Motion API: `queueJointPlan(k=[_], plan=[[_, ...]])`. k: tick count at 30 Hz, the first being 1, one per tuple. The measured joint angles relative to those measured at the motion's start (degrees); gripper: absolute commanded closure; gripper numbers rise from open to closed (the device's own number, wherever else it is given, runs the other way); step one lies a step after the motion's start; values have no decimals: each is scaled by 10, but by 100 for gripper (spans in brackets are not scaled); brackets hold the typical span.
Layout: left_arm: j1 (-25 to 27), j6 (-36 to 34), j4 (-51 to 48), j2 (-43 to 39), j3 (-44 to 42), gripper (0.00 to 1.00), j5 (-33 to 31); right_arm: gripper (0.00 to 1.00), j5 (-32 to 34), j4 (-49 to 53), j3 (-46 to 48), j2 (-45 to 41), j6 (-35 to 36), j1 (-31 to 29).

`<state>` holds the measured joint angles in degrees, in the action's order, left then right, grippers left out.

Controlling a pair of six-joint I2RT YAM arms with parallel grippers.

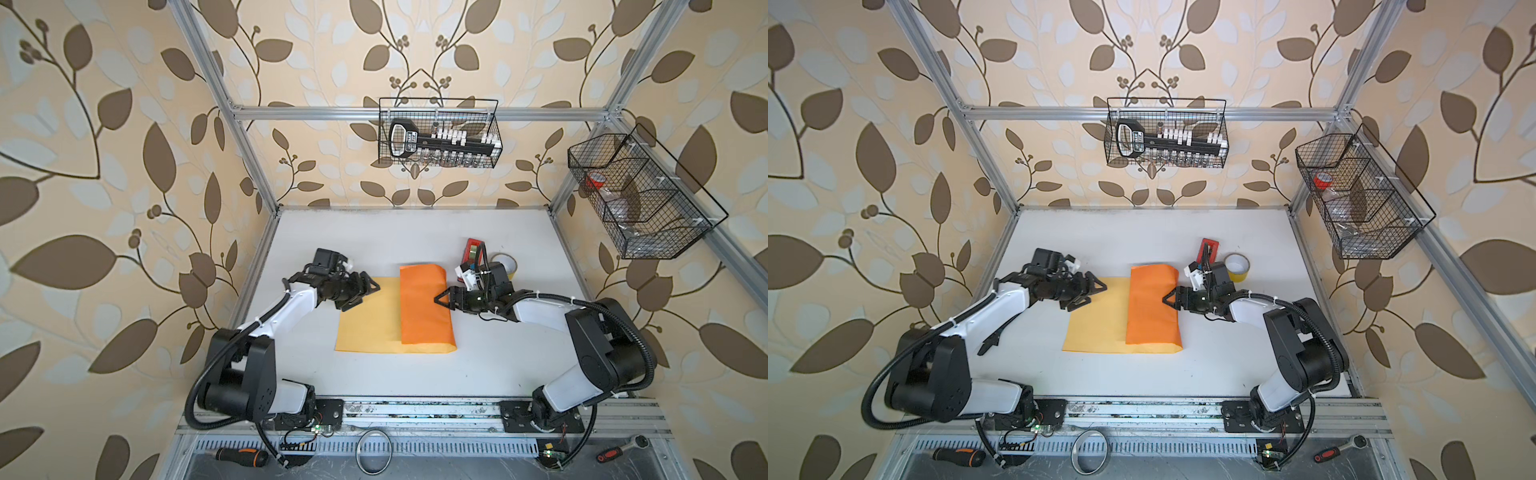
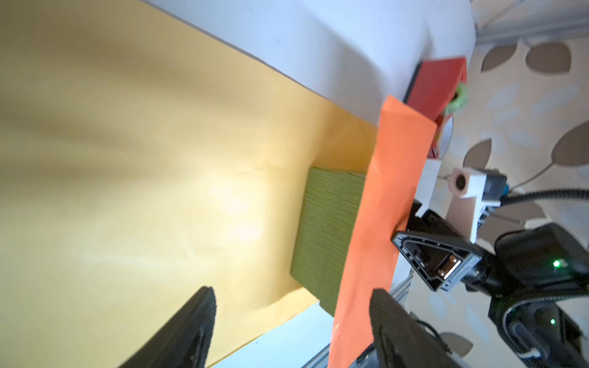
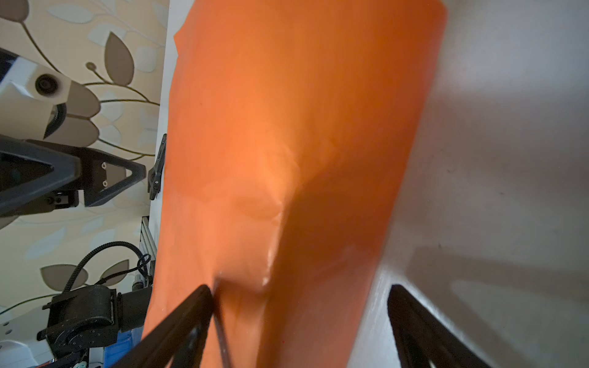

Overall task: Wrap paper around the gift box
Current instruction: 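Release the flap with the left gripper and draw it back toward the robot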

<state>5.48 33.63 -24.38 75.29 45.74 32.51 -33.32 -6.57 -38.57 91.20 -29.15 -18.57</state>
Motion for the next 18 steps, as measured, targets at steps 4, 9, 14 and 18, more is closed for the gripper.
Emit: queueJointPlan(k=[4,9,14,18], plan=[[-82,-5,-39,-25,-47,16,-4,14,-2,-5,2,0,0,0],[-115,0,-98,-32,-68,15,-24,15,-4,-7,3,0,0,2],[-110,21,-131,-82,-81,15,-58,15,-8,-14,7,0,0,4],[-101,43,-149,-119,-103,15,-76,15,-9,-17,8,0,0,4]])
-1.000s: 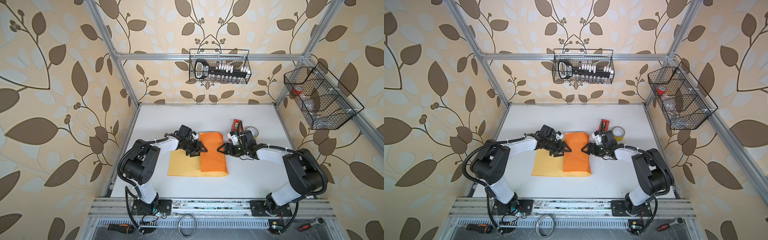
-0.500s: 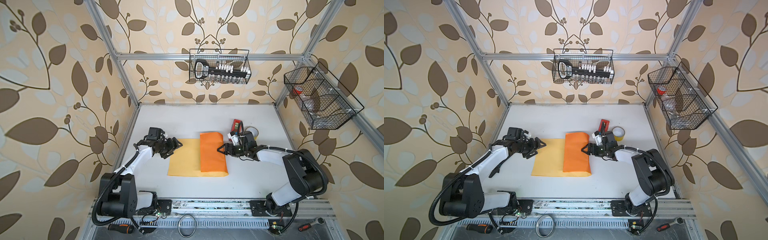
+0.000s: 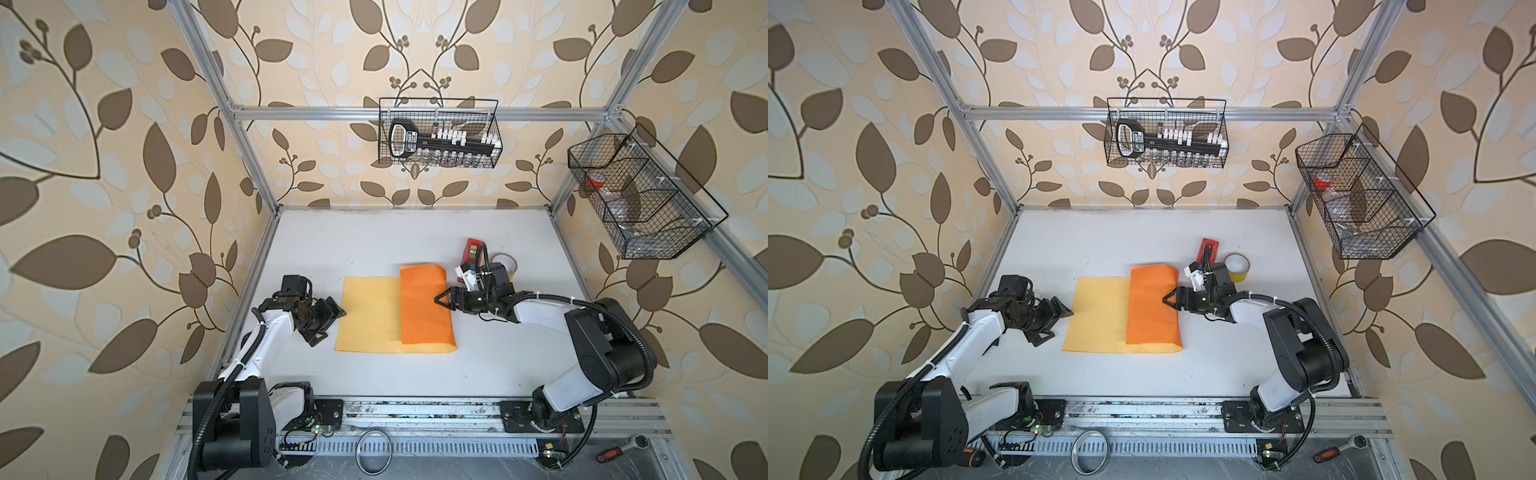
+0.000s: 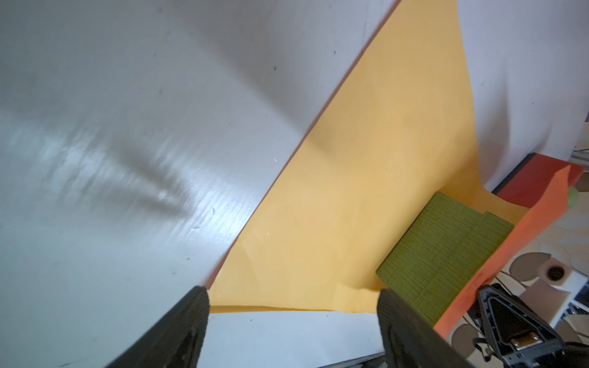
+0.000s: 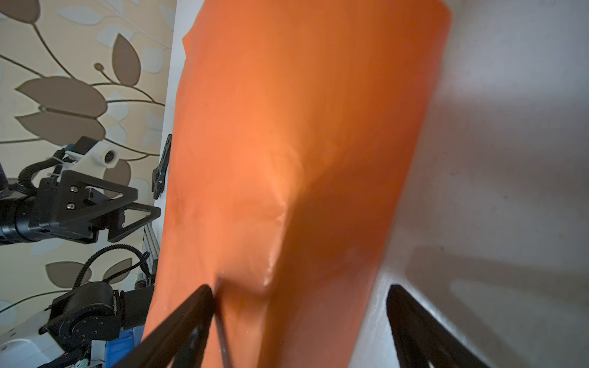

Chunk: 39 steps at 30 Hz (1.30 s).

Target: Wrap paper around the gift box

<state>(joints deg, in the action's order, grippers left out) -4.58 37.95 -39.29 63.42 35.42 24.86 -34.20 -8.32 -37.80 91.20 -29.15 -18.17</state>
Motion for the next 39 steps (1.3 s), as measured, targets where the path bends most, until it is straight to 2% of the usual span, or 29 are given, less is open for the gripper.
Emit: queueJointPlan(k=[13,24,32,39], plan=[[24,45,29,34,-64,21,22,16,-9,-9,5,1,-2,3],[24,37,101,41,-64,27,56,16,-11,-10,5,3,-2,3],[24,23,143,97,-53,31,80,17,-12,-10,5,3,-2,3],[23,5,151,155,-9,31,83,17,-12,-10,5,3,-2,3]])
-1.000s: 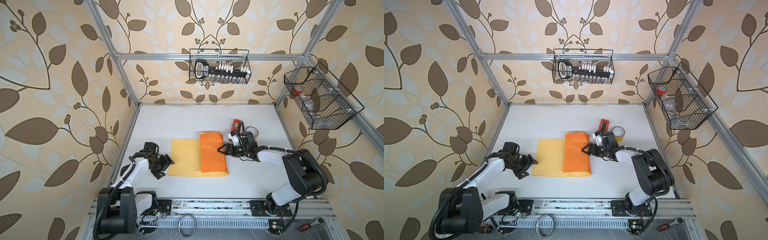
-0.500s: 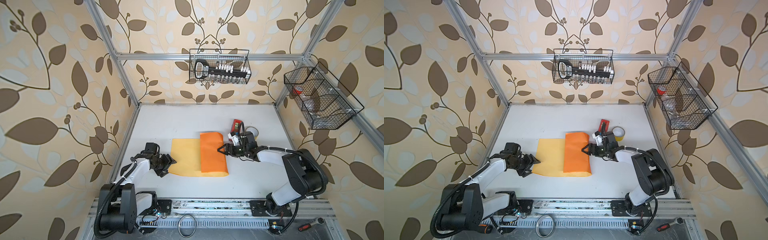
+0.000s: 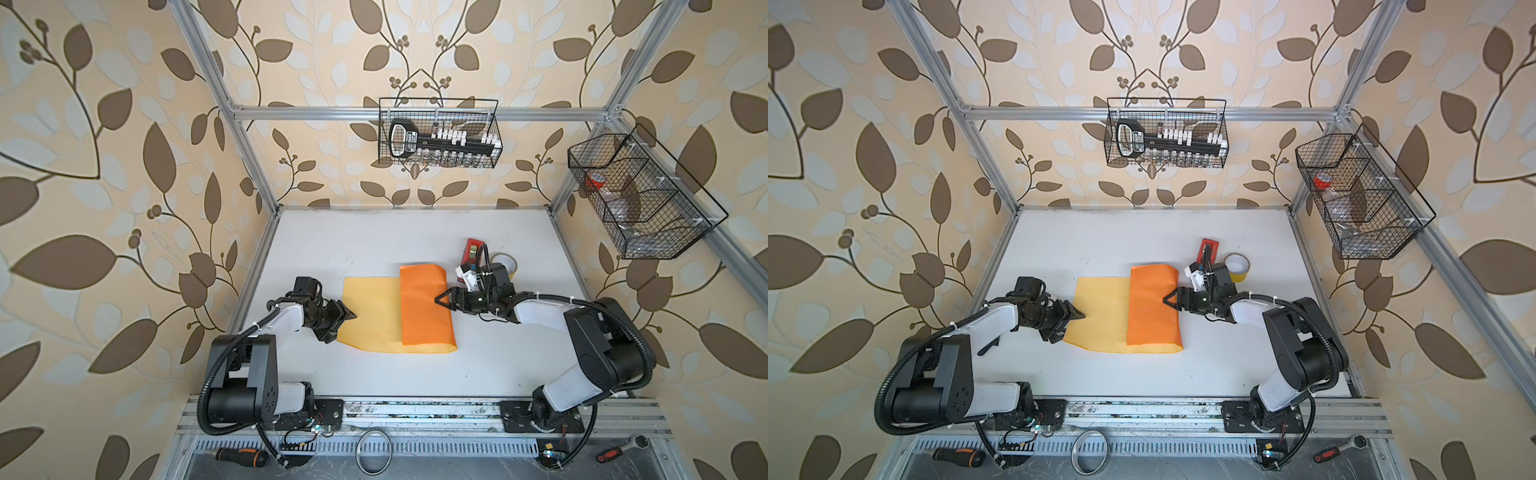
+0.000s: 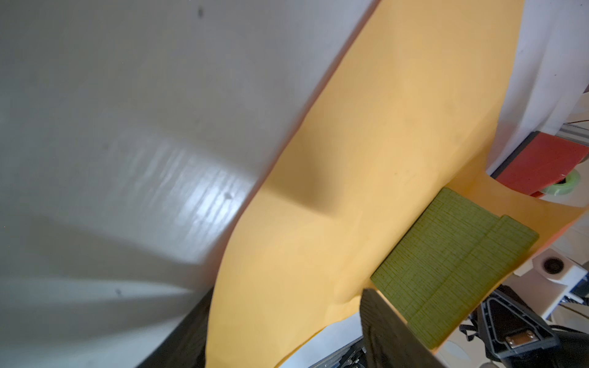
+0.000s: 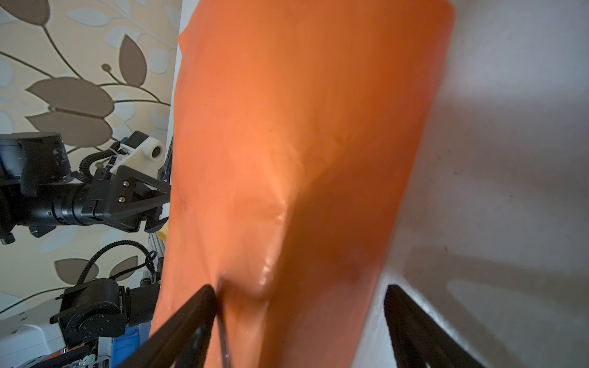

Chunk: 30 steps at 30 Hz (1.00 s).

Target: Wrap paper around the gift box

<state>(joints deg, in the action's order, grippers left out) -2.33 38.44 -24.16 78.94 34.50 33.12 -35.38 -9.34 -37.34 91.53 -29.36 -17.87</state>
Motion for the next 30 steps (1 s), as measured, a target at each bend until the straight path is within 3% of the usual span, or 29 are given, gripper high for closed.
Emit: queueJointPlan(k=[15,30], plan=[[-7,-69,-30,111,121,35,40,18,0,-1,0,0,0,0],[-7,-106,-54,157,175,82,67,19,0,-1,0,0,0,-1]])
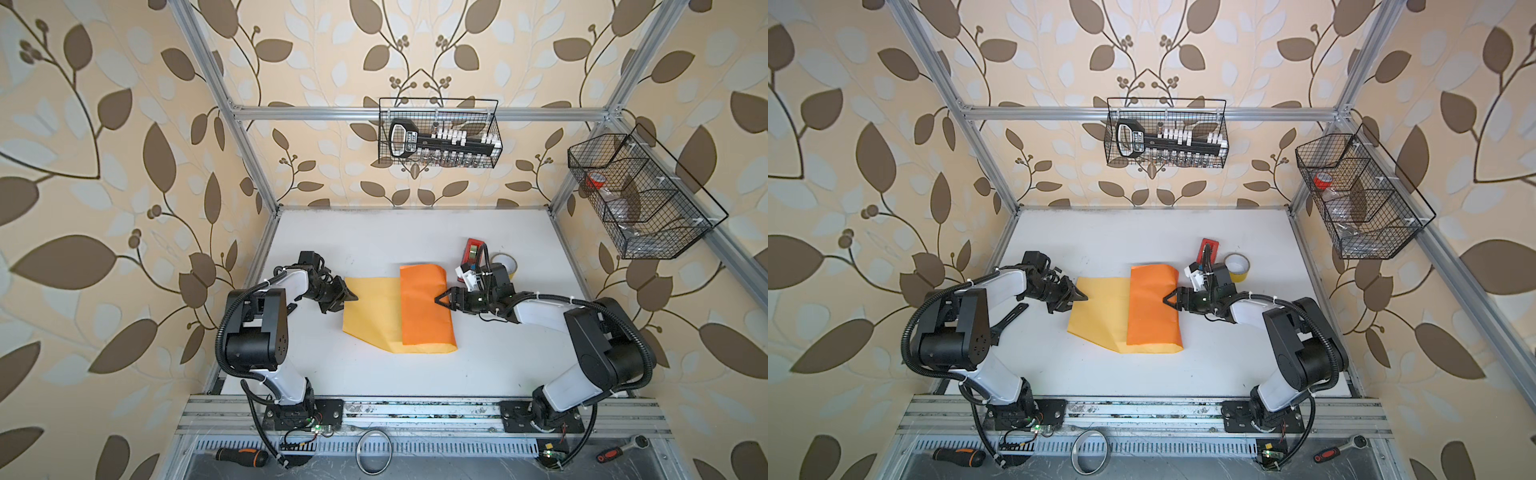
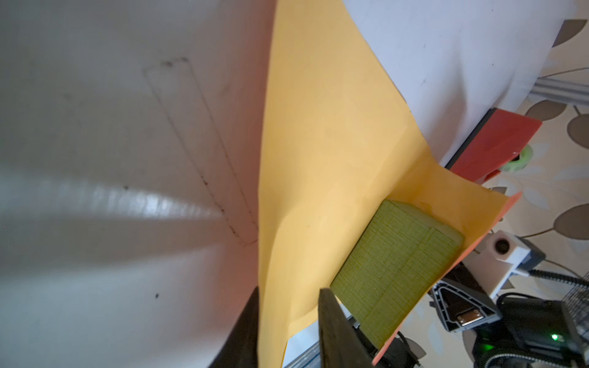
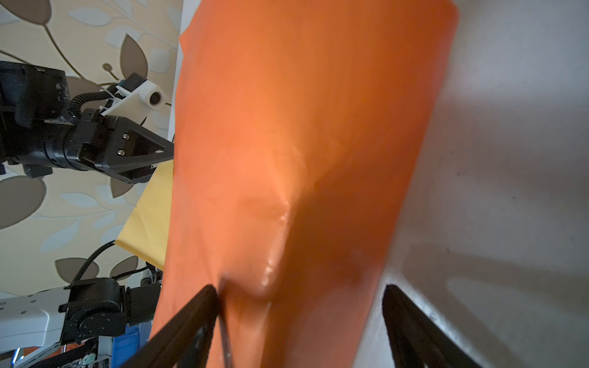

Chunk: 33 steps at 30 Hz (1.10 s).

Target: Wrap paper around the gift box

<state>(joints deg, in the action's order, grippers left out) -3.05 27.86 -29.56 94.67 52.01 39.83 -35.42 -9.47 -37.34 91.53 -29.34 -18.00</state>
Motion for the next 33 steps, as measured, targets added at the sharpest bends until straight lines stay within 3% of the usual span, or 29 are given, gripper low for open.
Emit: queueJointPlan(k=[8,13,23,33], plan=[[15,-22,-21,0,24,100,-23,19,0,0,0,0,0,0],[44,-25,-24,-18,28,100,-45,19,0,0,0,0,0,-1],[185,3,-38,-132,62,100,-146,20,3,0,0,0,-4,-4],[331,37,-98,-106,164,100,-301,20,5,-2,0,0,-5,-6]])
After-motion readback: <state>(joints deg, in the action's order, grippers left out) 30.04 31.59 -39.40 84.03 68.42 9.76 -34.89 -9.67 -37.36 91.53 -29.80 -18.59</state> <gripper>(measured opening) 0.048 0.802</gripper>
